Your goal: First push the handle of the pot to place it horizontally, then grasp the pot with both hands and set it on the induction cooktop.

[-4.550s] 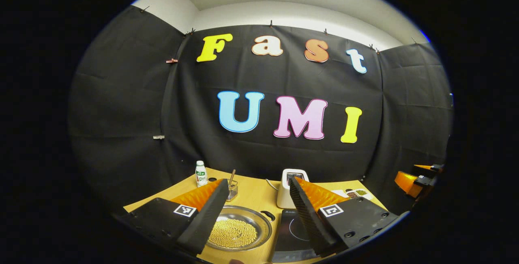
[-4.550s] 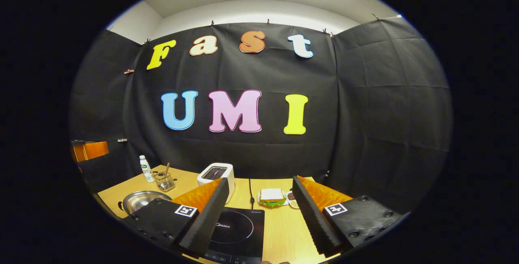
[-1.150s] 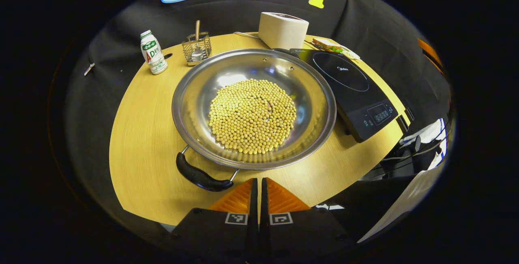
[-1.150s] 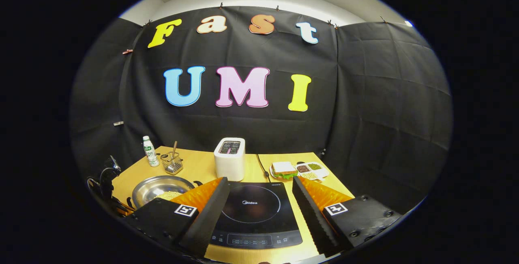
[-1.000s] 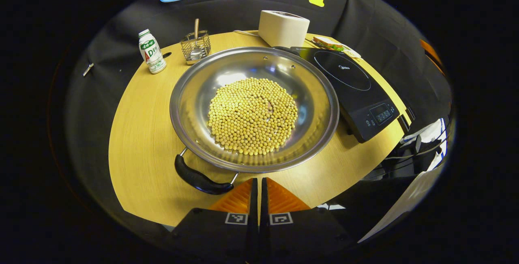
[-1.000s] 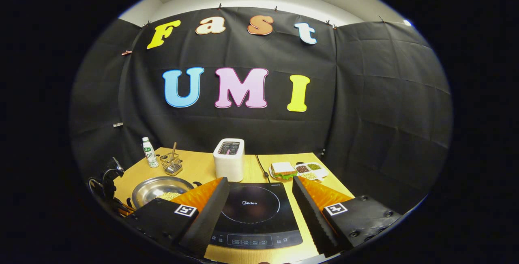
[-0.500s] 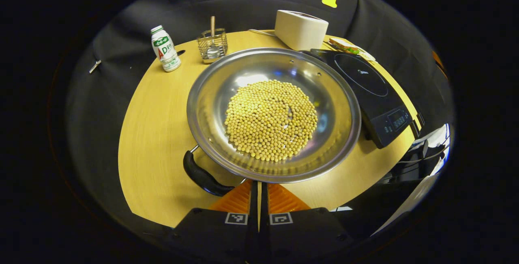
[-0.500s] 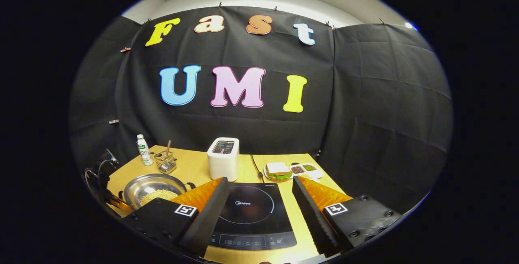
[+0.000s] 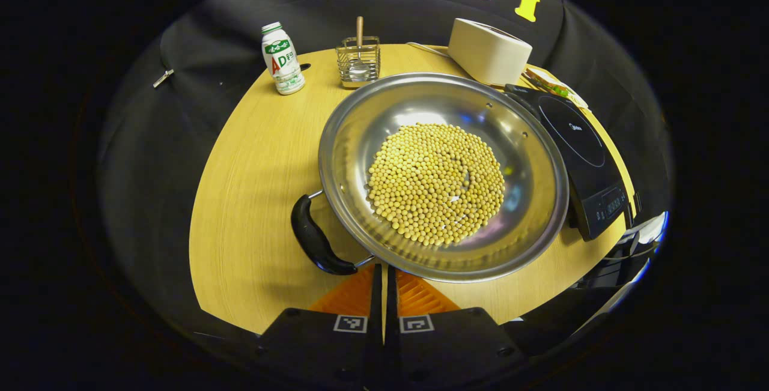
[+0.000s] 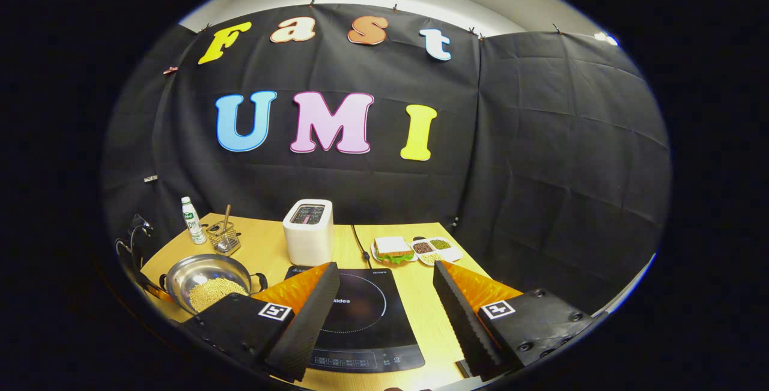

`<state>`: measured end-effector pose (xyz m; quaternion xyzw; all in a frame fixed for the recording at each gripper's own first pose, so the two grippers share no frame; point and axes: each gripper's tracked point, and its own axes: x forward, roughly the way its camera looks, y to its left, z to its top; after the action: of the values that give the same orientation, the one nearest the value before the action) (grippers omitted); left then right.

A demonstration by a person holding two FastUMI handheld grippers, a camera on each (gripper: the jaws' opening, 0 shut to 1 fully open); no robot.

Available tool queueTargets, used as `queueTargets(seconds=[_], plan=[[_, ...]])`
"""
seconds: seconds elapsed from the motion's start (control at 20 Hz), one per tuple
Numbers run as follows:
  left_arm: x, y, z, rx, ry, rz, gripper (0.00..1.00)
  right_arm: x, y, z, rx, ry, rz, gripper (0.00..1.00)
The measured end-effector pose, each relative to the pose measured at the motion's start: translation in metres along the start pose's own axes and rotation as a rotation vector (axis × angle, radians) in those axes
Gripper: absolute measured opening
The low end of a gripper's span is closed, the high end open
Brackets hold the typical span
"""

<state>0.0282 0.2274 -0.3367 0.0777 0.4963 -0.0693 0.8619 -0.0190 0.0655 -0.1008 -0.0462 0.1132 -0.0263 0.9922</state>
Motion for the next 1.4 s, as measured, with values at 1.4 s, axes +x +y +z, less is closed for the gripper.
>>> queueTargets(seconds=[1.4], plan=[[0.044, 0.09, 0.066, -0.057, -0.078, 0.1, 0.05, 0.021, 0.036, -0.027, 0.009, 0.115, 0.012, 0.98]])
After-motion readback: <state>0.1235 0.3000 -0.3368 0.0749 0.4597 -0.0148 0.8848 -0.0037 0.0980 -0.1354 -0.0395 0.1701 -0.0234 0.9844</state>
